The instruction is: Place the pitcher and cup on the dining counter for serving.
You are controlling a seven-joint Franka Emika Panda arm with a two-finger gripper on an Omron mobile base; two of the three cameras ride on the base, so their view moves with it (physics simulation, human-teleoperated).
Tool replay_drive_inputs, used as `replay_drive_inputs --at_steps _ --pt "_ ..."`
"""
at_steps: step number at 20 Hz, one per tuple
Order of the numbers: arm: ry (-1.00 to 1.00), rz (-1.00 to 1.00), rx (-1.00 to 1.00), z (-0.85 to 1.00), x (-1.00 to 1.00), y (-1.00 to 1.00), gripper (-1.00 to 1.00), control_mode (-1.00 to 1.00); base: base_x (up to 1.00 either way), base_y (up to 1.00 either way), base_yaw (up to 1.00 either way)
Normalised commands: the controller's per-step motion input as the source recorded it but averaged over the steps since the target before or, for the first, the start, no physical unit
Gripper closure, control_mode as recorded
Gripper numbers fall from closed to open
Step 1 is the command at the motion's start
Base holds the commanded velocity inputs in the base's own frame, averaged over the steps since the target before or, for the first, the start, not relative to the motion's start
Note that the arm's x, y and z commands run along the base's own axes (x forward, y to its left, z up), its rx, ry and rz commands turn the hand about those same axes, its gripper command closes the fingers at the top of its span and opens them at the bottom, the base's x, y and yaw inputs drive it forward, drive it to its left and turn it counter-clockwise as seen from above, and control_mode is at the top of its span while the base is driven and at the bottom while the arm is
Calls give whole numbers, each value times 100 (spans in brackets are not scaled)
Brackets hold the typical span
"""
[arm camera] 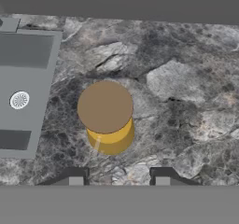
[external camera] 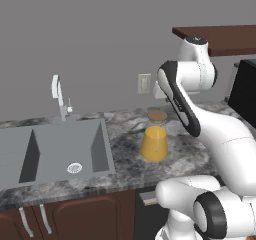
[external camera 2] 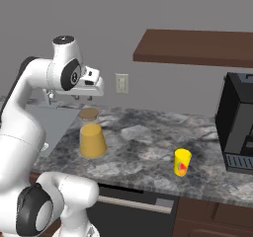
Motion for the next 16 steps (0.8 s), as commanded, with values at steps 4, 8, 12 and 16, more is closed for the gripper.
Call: replay_drive_inputs --at_steps 4,8,12,16 --pt "0 0 1 0 0 0 -100 -100 0 0 0" --pt "2 0 -1 -23 -3 25 -100 -100 0 0 0" --pt "9 0 -8 -86 -30 48 -100 -100 0 0 0" --pt "16 -5 -6 -100 -29 47 -100 -100 0 0 0"
